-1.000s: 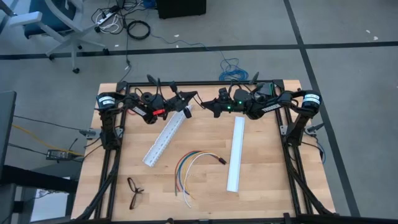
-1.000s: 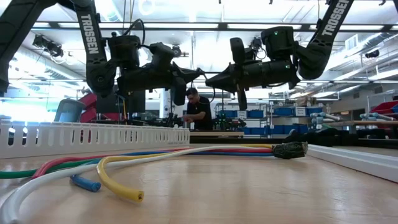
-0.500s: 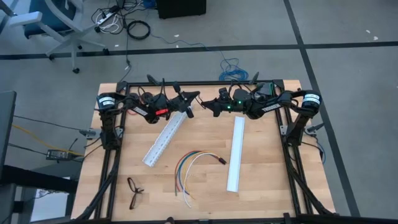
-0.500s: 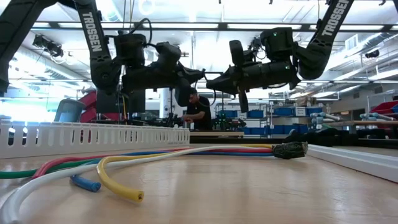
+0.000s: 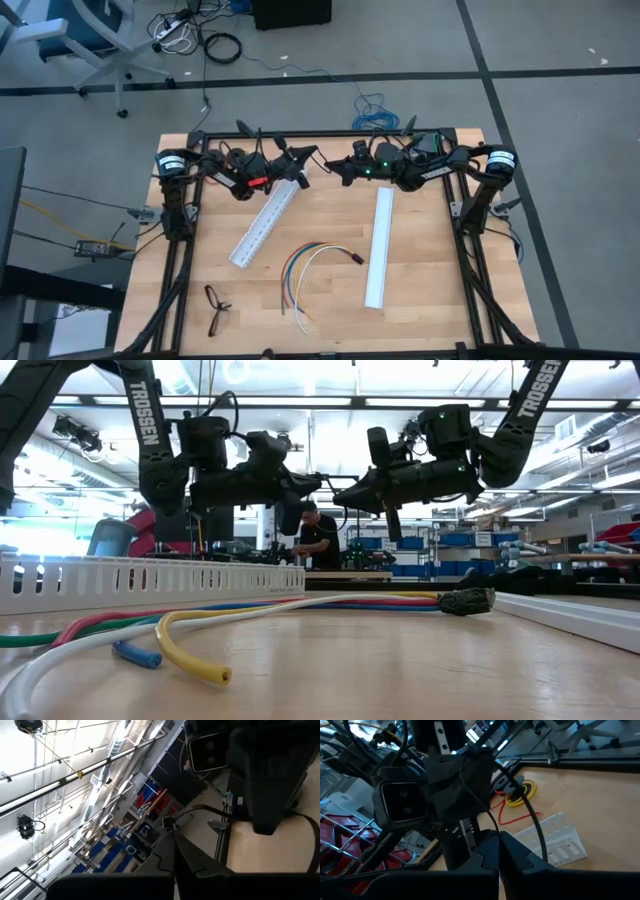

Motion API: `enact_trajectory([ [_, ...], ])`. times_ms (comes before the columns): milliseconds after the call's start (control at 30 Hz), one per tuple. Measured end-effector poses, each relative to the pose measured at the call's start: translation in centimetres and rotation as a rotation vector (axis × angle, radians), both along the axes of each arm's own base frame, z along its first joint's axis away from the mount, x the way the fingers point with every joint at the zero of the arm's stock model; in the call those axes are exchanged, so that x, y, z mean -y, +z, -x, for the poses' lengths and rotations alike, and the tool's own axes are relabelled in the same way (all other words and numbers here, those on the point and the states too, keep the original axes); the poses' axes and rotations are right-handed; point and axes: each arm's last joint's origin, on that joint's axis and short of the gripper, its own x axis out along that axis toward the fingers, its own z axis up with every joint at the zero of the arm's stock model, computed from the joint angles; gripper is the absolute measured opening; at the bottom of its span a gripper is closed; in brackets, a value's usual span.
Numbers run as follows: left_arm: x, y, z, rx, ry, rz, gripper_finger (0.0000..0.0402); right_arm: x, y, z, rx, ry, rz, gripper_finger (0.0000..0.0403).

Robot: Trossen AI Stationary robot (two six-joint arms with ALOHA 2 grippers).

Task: Ziptie cables
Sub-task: Wrap the cable wires together using the black zip tie

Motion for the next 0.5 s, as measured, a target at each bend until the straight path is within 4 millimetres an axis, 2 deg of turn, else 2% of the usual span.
enact_trajectory([
  [500, 0.19, -0.31, -0.03, -0.030, -0.054, -0.002, 0.0001, 0.25, -0.24, 0.11, -0.019, -0.031, -0.031, 0.0000],
])
